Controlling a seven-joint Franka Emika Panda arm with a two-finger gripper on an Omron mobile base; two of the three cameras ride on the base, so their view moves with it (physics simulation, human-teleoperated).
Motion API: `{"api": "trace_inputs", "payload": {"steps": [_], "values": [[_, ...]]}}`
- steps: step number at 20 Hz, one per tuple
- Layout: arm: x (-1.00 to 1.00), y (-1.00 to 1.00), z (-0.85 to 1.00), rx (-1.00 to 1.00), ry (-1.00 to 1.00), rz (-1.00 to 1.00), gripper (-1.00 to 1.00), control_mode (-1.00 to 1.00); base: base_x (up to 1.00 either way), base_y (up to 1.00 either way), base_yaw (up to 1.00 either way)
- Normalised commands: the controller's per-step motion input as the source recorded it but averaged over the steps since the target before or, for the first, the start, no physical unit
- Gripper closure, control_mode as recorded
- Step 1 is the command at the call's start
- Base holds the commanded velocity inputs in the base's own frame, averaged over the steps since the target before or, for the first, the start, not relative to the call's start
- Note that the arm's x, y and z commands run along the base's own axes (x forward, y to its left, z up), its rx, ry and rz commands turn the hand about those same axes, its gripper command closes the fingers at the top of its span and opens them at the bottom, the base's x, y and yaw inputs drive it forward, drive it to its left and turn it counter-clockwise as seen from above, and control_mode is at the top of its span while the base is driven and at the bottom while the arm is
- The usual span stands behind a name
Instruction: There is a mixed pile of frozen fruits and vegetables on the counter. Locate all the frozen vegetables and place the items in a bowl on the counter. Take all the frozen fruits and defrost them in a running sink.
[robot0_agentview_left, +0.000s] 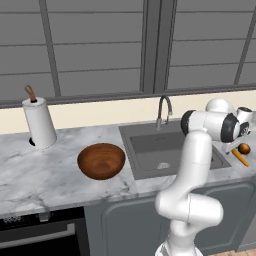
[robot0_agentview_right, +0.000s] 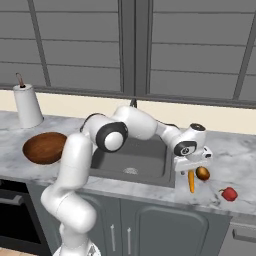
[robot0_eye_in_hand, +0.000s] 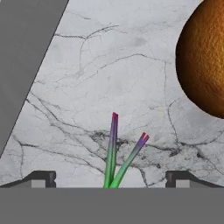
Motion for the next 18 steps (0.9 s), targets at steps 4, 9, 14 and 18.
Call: {"api": "trace_inputs", "payload": {"steps": [4,9,14,18], "values": [[-0.28,-0.01,-0.55,0.0,-0.01,0.08,-1.0,-1.0,0.0,0.0,0.0],[-0.26,0.06,-0.57,0.0,0.0,0.07,1.0,-1.0,0.0,0.0,0.0],[-0.24,0.01,-0.55,0.02,0.0,0.06,1.0,-1.0,0.0,0.0,0.0],[-0.2,0.0,-0.54,0.01,0.0,0.06,1.0,-1.0,0.0,0.0,0.0]]}}
